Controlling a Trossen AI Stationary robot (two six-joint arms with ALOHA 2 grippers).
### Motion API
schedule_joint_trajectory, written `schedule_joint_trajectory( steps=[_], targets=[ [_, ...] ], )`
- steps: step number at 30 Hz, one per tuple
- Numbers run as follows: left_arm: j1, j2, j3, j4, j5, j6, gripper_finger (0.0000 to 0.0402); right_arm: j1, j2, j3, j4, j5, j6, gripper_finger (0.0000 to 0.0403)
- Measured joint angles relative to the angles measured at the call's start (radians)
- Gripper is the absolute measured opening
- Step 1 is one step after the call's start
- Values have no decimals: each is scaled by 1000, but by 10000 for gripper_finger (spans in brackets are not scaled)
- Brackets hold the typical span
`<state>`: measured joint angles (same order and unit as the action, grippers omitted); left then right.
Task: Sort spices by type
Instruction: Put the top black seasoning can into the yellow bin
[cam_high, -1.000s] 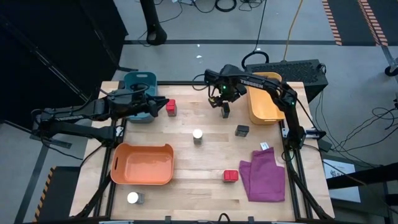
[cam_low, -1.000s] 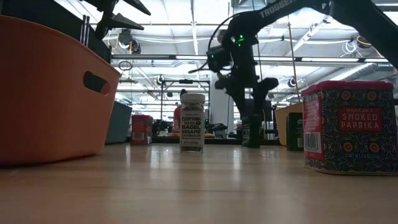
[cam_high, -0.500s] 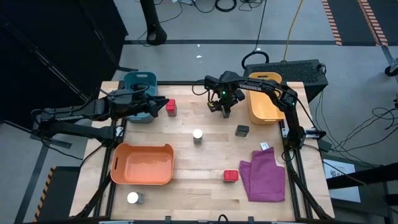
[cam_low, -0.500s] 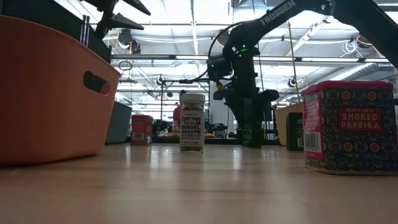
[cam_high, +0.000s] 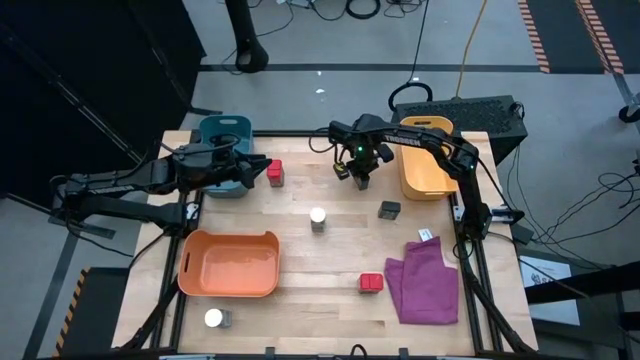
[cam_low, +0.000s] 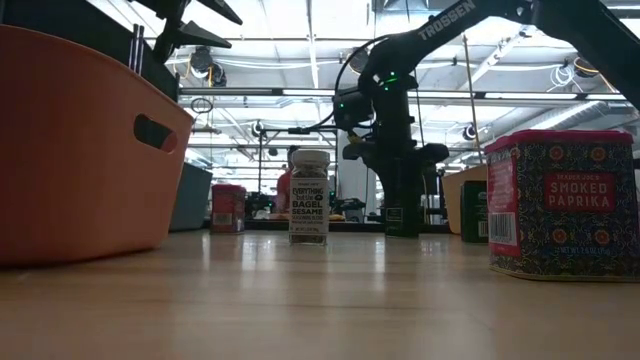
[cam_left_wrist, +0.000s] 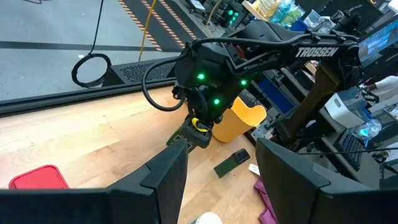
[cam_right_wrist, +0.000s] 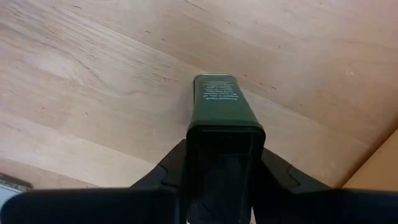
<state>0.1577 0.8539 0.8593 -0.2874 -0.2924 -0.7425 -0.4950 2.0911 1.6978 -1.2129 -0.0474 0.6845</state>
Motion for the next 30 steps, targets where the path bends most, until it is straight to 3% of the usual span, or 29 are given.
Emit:
schedule_joint_trajectory(
  steps=[6, 18, 30],
  targets=[
    [0, 0, 0, 1, 0, 0, 196, 0, -26, 0, -27, 4, -17, 94],
    [0, 0, 0, 39, 0, 0, 196, -13, -246, 29, -139, -8, -42, 94],
    [-1, 0, 0, 46, 0, -9, 196, -195, -396, 124, -361, -6, -111, 94]
  ],
)
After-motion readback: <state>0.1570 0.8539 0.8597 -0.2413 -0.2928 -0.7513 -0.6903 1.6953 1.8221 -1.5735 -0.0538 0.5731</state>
